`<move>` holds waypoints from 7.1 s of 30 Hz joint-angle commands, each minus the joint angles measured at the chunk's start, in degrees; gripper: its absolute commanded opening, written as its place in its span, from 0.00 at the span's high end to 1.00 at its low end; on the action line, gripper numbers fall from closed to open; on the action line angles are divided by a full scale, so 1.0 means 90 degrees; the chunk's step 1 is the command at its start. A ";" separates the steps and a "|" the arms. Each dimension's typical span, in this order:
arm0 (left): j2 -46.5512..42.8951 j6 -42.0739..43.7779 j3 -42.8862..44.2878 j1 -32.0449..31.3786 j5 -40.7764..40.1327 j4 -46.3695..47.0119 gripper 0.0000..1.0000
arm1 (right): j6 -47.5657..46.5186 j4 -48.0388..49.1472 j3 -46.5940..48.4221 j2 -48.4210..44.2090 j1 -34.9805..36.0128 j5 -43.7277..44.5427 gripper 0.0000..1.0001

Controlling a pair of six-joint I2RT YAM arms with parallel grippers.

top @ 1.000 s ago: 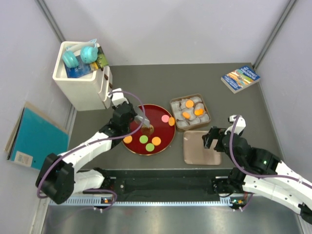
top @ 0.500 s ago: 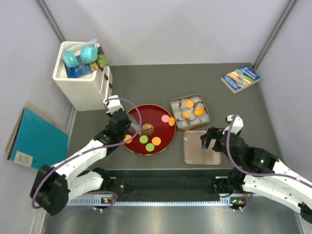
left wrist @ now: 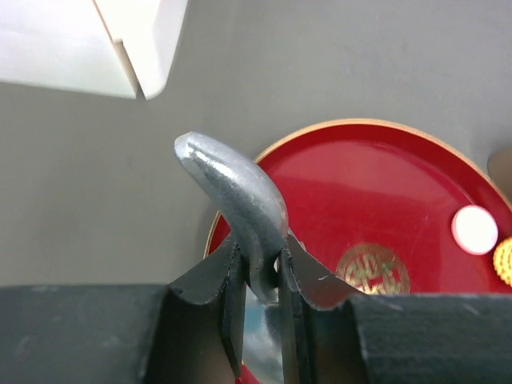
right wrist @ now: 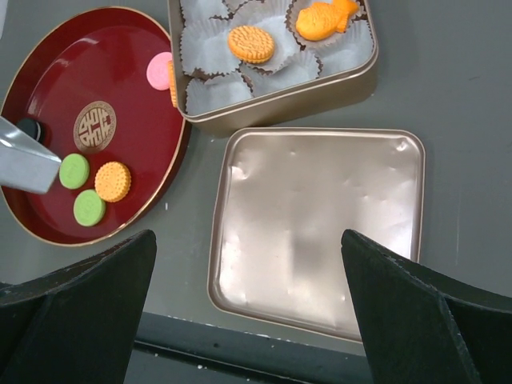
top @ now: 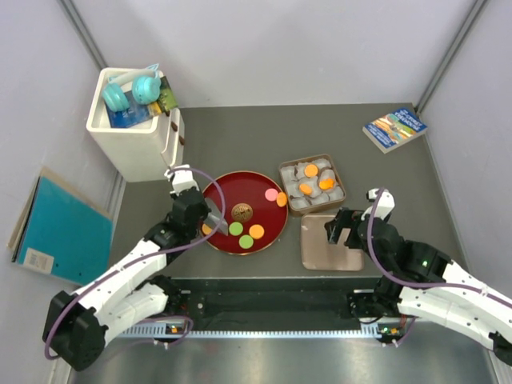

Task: Pack the cookies

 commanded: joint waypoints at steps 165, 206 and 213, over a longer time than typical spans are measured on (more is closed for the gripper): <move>0.3840 -0.0020 -0.0424 -0.0665 0.0413 0.9196 1.00 | -0.0210 0.0070 0.0210 0.0229 -0.0002 0.0094 0.01; 0.6789 0.0429 0.3972 -0.0098 0.0950 0.7643 1.00 | -0.0503 -0.0487 0.0748 -0.0240 -0.0002 0.0632 0.01; 0.6868 0.0585 0.4167 -0.0098 0.1057 0.7243 1.00 | -0.0523 -0.0467 0.0709 -0.0230 -0.0002 0.0690 0.01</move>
